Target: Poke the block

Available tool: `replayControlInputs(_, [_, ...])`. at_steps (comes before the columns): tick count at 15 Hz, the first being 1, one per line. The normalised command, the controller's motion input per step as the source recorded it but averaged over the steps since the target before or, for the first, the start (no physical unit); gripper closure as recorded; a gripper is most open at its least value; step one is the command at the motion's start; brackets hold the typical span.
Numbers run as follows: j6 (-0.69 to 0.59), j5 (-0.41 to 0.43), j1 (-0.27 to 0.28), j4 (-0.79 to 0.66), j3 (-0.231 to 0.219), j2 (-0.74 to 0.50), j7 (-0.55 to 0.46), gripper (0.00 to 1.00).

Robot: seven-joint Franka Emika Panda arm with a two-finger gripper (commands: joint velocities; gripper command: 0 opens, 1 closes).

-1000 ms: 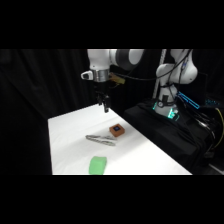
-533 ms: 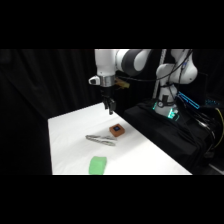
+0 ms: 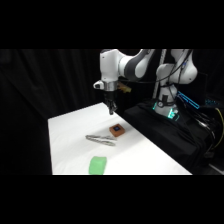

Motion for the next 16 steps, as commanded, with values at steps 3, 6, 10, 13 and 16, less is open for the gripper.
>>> replayControlInputs(3, [0.33,0.024,-0.024,-0.21,0.006,0.0,0.01,1.0])
replayControlInputs(6, [0.36,0.006,-0.01,-0.16,0.019,0.1,0.04,1.0])
replayControlInputs(10, [0.35,-0.021,0.009,-0.1,0.023,0.15,0.07,1.0])
replayControlInputs(13, [0.31,-0.05,0.035,-0.07,0.017,0.17,0.09,1.0])
replayControlInputs(16, [0.31,-0.072,0.056,-0.04,0.006,0.19,0.11,1.0])
